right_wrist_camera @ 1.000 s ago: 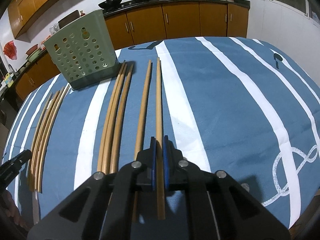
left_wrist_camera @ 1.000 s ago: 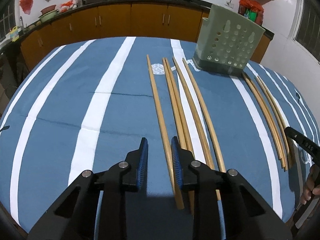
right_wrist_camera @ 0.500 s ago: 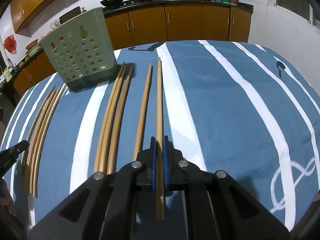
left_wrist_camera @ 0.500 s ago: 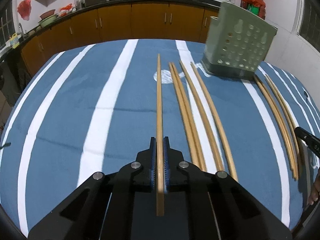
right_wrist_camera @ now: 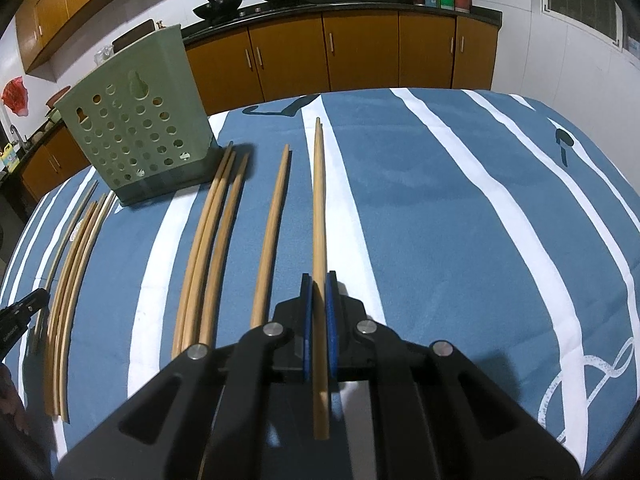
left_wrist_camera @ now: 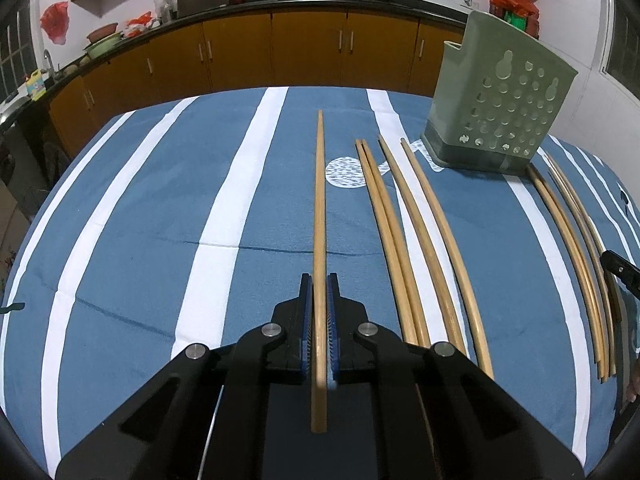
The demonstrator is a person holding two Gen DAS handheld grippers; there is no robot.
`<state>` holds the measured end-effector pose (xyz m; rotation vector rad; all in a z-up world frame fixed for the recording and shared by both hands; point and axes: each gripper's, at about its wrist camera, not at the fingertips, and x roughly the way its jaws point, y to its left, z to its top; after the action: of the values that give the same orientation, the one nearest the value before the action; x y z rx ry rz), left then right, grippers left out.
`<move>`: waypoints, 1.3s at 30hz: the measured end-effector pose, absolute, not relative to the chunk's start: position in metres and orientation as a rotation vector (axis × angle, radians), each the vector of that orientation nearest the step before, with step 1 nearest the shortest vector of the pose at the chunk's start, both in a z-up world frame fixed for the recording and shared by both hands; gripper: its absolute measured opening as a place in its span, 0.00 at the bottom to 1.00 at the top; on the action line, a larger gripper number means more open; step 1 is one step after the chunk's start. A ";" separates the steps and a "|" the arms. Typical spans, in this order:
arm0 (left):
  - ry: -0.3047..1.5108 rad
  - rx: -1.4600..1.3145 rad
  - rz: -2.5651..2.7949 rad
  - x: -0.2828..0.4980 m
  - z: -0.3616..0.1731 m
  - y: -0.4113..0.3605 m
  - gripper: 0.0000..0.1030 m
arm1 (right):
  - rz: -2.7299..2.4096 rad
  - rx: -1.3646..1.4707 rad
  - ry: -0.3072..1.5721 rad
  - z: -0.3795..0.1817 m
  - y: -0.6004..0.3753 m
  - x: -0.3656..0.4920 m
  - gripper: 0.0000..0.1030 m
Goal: Organize utensils
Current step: 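Lift the held chopsticks upright with both tools toward the green holder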
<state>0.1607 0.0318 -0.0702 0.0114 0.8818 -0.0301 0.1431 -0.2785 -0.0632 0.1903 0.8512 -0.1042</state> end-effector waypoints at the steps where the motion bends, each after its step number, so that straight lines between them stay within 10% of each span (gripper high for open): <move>1: 0.882 0.011 -0.030 0.160 -0.070 0.032 0.08 | -0.104 0.188 0.852 -0.063 -0.278 0.143 0.08; 39: 0.828 0.052 -0.021 0.147 -0.047 0.021 0.08 | -0.097 0.163 0.784 -0.039 -0.282 0.118 0.08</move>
<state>0.1467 0.0206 -0.0475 0.0521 0.8278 -0.0207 0.1182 -0.2818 -0.0386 0.1634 0.7841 -0.0971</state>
